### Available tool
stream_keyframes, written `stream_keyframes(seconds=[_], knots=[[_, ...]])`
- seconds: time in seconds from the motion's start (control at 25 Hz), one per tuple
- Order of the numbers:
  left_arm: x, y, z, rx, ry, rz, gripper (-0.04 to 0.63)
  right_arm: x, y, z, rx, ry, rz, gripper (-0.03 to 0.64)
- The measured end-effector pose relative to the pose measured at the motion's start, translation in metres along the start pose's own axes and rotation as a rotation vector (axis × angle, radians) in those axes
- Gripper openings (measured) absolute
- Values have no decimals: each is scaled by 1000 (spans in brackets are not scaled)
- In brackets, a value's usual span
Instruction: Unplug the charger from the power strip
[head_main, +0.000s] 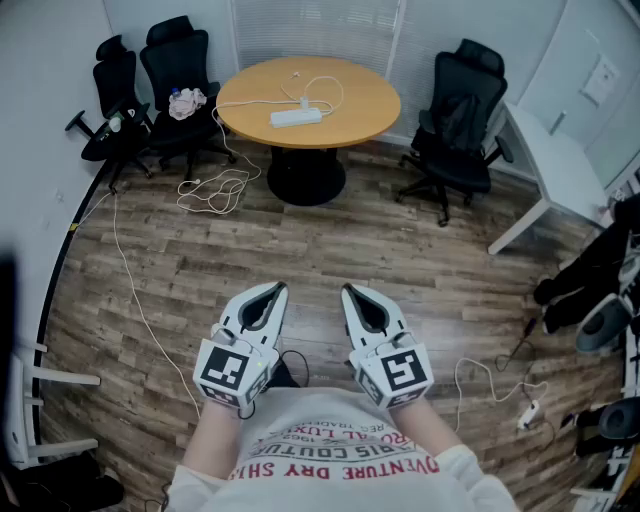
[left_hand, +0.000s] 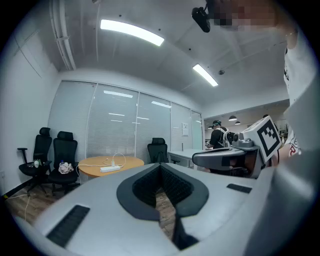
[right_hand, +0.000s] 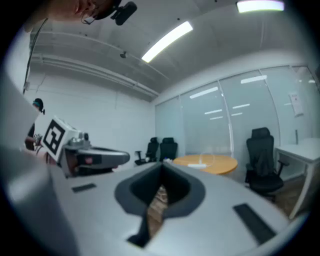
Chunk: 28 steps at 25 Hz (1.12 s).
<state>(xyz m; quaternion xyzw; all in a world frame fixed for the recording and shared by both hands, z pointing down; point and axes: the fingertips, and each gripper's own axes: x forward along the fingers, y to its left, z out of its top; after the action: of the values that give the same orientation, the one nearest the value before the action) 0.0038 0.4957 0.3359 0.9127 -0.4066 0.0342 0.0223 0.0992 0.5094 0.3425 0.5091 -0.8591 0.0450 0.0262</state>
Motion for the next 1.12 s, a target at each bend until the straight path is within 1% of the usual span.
stream_keyframes(seconds=[0.4, 0.64, 0.88, 1.12], knots=[[3, 8, -5, -26, 12, 1, 34, 7, -4, -9, 4, 39, -26, 28], [12, 21, -18, -57, 38, -9, 34, 23, -10, -16, 55, 37, -31, 28], [33, 69, -26, -83, 45, -11, 34, 74, -15, -24, 71, 69, -37, 29], [65, 149, -15, -61, 39, -33, 34, 155, -21, -9, 51, 76, -66, 29]])
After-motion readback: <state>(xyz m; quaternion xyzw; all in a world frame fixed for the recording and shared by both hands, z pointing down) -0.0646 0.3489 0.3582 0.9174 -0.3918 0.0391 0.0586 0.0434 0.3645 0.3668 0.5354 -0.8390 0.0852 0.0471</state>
